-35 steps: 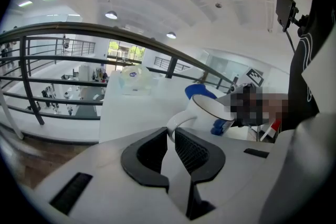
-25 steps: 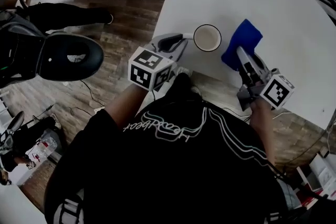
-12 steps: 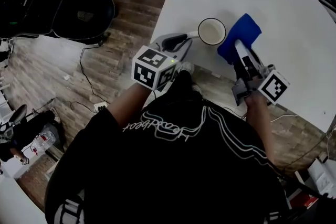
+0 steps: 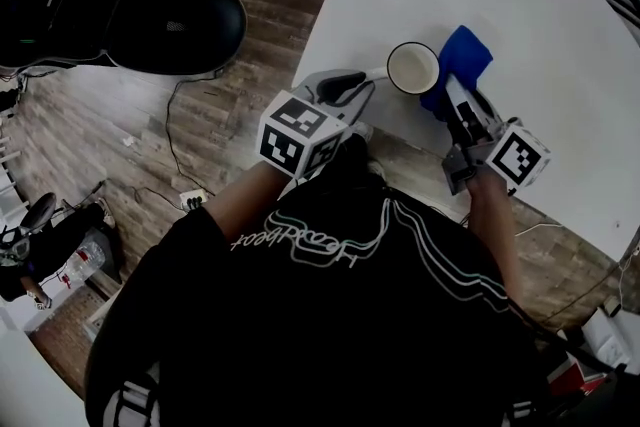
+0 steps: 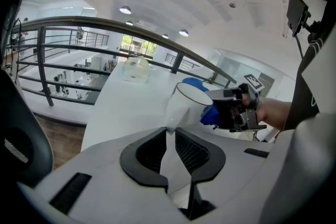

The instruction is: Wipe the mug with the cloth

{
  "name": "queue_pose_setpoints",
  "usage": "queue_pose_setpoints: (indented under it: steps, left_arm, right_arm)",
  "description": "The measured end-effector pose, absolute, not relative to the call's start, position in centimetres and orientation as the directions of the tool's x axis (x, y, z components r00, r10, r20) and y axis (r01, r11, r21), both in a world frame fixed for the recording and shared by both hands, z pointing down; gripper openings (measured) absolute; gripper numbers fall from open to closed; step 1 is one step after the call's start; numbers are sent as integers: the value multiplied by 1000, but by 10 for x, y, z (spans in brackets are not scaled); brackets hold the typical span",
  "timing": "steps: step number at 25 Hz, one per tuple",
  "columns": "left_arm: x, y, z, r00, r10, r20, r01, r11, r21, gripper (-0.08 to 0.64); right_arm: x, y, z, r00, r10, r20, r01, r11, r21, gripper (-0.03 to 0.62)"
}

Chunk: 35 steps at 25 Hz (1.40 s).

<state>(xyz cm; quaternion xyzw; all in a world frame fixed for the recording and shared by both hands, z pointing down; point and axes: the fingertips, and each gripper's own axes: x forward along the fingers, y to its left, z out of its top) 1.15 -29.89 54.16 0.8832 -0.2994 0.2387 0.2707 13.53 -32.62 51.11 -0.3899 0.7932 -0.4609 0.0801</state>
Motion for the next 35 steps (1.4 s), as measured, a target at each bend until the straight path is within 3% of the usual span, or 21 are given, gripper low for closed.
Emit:
queue_pose_setpoints:
  steps: [6,9,19,35]
  left_arm:
    - [12,-289,538,714,-378,589,-638,-698,325,48]
    - [6,-289,544,715,-374,591,-636,-699,327,48]
    - [13,-297,559,707,-358,610,-639,-694,332,52]
    - [55,-288,562,758,-260,598,-554,-740,381,51]
  right_arm:
    - [137,-327,534,-630,-665,401,-672,208,-711,64]
    - [133,-329,543,-620,-664,418,-683,196,-704,64]
    - [157,-325,524,-611,-747,262,-586,204,-784,64]
    - [174,-315,516,-540,-831,132,-431,138,-892,64]
